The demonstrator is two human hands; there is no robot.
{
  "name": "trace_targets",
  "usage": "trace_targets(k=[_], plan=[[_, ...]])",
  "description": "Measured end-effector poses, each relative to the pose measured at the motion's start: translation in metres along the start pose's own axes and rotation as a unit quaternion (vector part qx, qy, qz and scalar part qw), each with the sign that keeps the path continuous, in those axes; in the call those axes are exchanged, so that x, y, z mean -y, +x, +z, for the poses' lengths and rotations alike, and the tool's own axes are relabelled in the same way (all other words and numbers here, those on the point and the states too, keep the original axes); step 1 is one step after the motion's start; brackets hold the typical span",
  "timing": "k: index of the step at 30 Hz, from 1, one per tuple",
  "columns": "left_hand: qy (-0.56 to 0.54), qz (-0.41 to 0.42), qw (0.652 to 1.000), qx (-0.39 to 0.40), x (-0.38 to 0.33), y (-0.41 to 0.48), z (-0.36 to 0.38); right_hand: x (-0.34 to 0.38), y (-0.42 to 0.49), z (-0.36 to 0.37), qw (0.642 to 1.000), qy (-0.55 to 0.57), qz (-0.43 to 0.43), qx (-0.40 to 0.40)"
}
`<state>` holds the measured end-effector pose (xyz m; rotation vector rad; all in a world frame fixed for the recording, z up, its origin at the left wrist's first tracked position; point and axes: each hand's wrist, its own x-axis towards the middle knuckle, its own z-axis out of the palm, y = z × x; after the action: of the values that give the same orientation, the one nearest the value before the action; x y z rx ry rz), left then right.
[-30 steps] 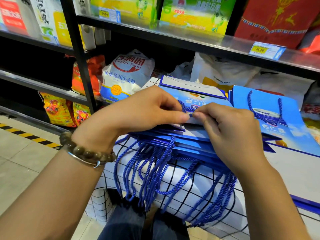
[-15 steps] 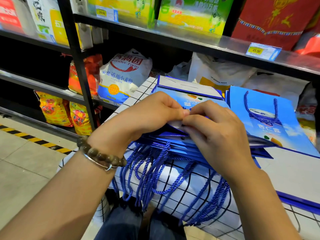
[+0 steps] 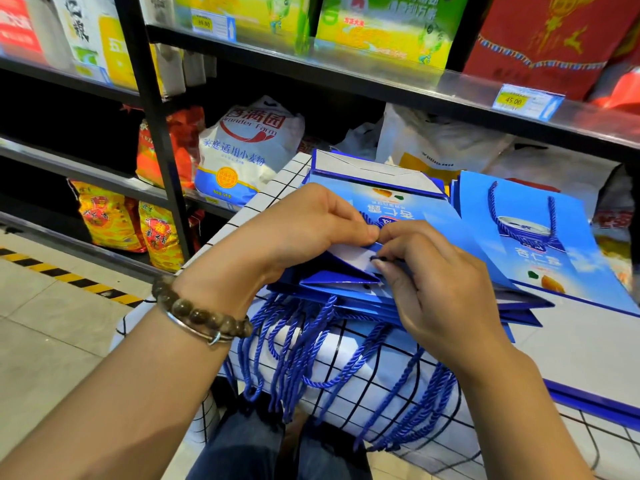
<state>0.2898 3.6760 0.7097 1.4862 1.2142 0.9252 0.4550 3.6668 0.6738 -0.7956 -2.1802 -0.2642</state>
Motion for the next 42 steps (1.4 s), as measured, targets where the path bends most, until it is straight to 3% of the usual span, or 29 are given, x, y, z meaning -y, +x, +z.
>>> trace_targets(k=[10,15,18,26,28,31,35,38,42], plan=[[0.036,0.025,0.998,-0.053,0.001,-0.002,0.009,0.001,-0.011,0.001,0.997,-0.033,-0.052,-0.040],[0.065,0.056,0.996,0.023,-0.005,-0.017,0.002,-0.001,-0.012,0.003,0.996,-0.043,-0.049,-0.052],[0.117,0.081,0.989,-0.025,-0.005,-0.019,0.002,-0.002,-0.014,0.004,0.994,-0.043,-0.074,-0.067],[0.047,0.042,0.996,-0.057,-0.004,-0.022,0.008,-0.002,-0.018,0.004,0.991,-0.029,-0.086,-0.101],[0.157,0.088,0.979,-0.101,-0.005,-0.028,0.009,-0.003,-0.018,0.004,0.991,-0.019,-0.082,-0.104],[0.322,0.160,0.923,-0.138,-0.002,-0.035,0.012,-0.004,-0.021,0.007,0.990,-0.023,-0.090,-0.107],[0.398,0.221,0.872,-0.179,0.006,-0.035,0.018,-0.005,-0.023,0.006,0.987,-0.012,-0.105,-0.124],[0.372,0.204,0.881,-0.210,0.009,-0.031,0.016,-0.004,-0.023,0.006,0.987,-0.005,-0.101,-0.124],[0.321,0.147,0.922,-0.160,0.006,-0.025,0.012,-0.007,-0.022,0.008,0.989,-0.010,-0.071,-0.130]])
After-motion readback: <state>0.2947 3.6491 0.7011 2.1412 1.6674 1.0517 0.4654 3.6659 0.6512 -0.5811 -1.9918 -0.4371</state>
